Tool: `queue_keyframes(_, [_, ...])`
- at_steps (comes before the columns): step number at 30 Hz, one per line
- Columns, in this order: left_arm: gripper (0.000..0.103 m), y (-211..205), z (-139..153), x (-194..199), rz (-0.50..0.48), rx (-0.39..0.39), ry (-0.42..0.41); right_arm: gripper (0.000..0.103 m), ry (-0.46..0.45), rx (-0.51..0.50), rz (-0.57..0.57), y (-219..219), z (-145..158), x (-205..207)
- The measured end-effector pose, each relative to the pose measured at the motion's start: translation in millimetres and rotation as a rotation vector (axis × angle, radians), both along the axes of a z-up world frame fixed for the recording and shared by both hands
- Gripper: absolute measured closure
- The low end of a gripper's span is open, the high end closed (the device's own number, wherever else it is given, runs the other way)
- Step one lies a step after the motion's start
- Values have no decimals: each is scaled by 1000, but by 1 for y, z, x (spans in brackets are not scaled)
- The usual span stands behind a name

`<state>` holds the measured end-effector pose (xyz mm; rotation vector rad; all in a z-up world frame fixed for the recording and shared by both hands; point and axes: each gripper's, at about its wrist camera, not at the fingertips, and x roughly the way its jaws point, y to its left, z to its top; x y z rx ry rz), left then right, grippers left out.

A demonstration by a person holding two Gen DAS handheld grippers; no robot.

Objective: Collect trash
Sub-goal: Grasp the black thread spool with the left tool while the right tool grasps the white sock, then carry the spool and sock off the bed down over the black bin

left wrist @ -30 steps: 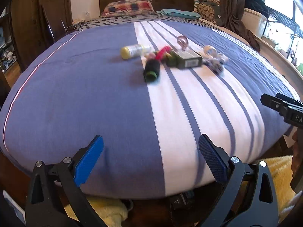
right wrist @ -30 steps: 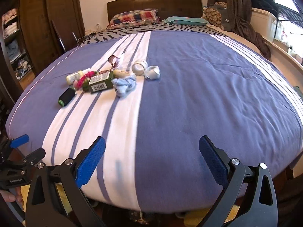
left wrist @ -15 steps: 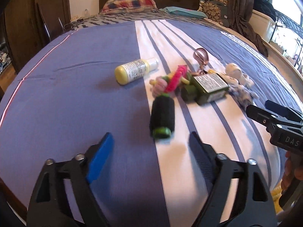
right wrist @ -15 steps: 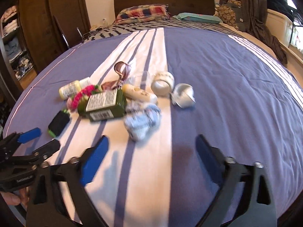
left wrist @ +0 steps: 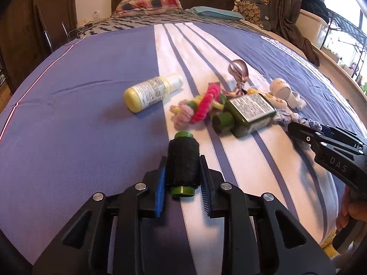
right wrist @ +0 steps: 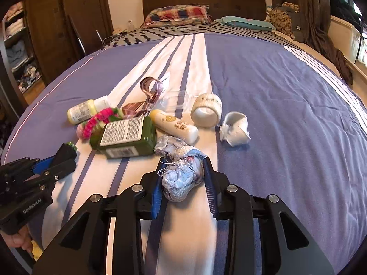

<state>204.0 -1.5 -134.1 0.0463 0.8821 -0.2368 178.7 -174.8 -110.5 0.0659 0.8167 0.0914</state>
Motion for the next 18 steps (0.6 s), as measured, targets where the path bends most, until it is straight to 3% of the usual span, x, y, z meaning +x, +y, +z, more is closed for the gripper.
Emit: queue_keyframes(18, [78,-20,18,-109,-79,-68,-53,72,-60,24,28,-14,21,-109])
